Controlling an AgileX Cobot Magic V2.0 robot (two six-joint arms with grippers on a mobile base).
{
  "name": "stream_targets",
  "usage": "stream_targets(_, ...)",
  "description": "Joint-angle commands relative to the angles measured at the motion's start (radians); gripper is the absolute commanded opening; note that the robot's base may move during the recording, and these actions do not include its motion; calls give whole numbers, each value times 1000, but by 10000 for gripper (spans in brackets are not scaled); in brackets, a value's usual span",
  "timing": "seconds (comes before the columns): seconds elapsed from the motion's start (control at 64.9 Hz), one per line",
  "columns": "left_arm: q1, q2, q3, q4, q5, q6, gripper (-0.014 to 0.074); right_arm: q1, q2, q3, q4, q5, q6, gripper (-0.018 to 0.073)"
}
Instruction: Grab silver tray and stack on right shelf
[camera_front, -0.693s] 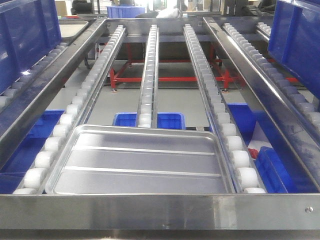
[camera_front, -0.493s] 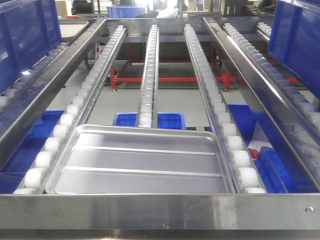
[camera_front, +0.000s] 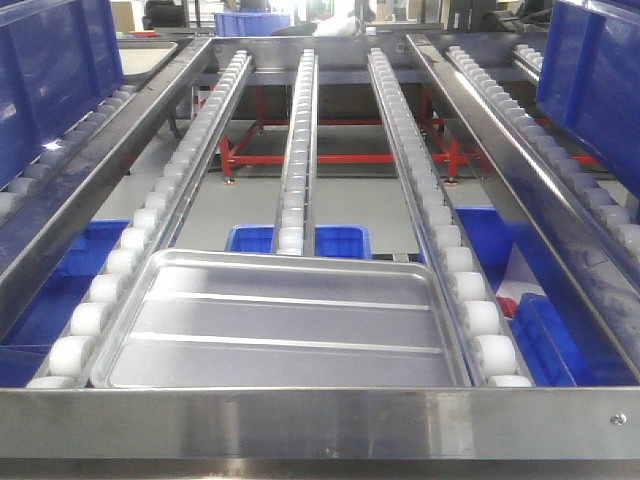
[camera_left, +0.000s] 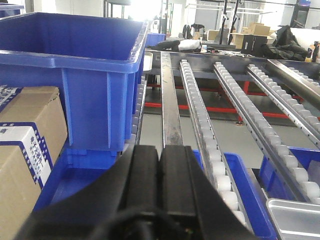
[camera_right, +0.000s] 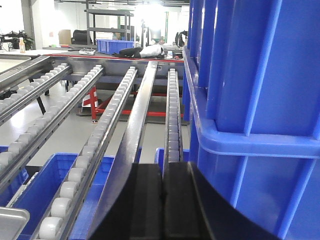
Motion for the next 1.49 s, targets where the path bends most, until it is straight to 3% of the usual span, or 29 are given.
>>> stream_targets(0.0, -8, -10, 25, -2, -91, -5, -100, -1, -16, -3, -6, -105, -10, 58)
stream_targets(0.123, -9, -6, -10, -65, -43, -9, -100, -1, -14, -27, -6, -165, -10, 58)
stream_targets(0.293, -27, 35, -150, 52, 70, -9, -100, -1, 69, -172, -6, -11, -8, 58)
stream_targets(0.37, -31, 99, -212, 55, 79, -9, -100, 0, 157, -248, -6, 27, -8, 58)
stream_targets(0.524, -43, 304, -351, -113, 224, -9, -100, 25, 370, -354, -6, 14, -8, 58)
stream_targets(0.601, -53, 415, -405, -138, 275, -9, -100, 54, 482, -387, -6, 17, -8, 58)
stream_targets(0.724, -68, 611, -479, -150, 379, -9, -100, 142, 651, -419, -6, 28, -8, 58)
stream_targets(0.862, -67, 772, -552, -219, 485, -9, -100, 268, 804, -444, -1, 81, -7, 58)
stream_targets(1.032, -67, 899, -578, -386, 520, -9, -100, 382, 913, -493, 17, 188, 17, 58)
stream_targets(1.17, -67, 981, -578, -487, 601, -9, -100, 401, 932, -500, 36, 238, 32, 58)
stream_targets(1.417, -67, 1072, -578, -682, 666, -5, -100, 399, 933, -501, 205, 269, 104, 58)
stream_targets(1.478, -67, 1088, -583, -688, 665, 29, -100, 399, 933, -506, 259, 312, 132, 58)
